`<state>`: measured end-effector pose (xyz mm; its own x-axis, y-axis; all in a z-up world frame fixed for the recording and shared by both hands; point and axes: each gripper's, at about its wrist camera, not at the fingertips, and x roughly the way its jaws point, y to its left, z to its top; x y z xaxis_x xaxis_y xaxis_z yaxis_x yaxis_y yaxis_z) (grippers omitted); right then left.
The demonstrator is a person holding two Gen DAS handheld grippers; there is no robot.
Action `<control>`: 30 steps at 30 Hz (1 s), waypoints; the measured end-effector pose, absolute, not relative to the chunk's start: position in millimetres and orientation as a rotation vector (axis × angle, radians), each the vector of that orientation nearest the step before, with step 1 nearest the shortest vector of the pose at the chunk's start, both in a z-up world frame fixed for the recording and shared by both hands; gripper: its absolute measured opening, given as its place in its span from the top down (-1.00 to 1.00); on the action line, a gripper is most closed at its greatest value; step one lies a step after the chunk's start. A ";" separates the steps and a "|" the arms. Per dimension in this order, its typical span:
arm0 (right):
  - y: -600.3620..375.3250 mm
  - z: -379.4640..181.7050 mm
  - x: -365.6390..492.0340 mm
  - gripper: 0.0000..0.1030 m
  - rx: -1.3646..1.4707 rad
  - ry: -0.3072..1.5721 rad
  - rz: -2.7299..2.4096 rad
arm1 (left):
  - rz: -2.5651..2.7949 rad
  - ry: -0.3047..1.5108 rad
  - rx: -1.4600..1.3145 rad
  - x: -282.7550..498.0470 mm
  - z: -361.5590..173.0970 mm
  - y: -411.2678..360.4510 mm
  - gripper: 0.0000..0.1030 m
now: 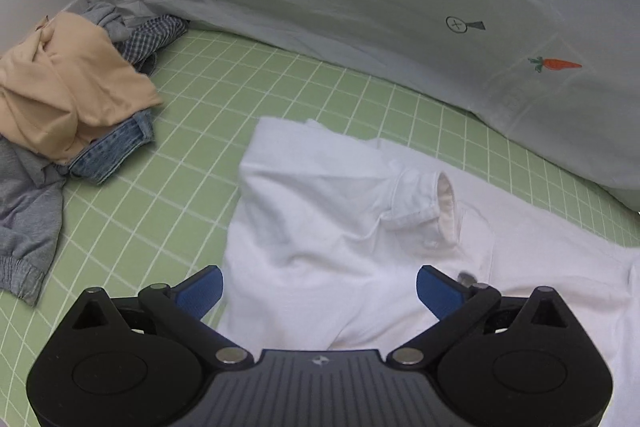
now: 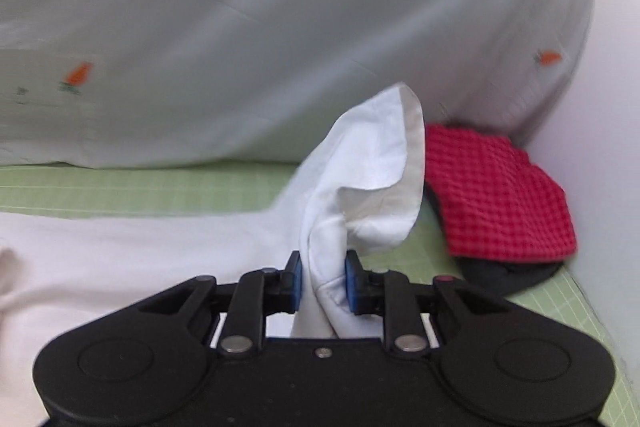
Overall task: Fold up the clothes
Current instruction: 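Grasp the trousers leg edge with the right gripper and fold it over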
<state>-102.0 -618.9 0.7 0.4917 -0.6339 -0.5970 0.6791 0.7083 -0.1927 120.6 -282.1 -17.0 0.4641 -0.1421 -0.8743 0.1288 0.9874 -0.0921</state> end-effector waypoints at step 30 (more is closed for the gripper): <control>-580.0 -92.0 -120.5 0.58 0.742 0.635 -0.625 | -0.328 1.052 0.007 57.3 -2.6 -237.9 -0.97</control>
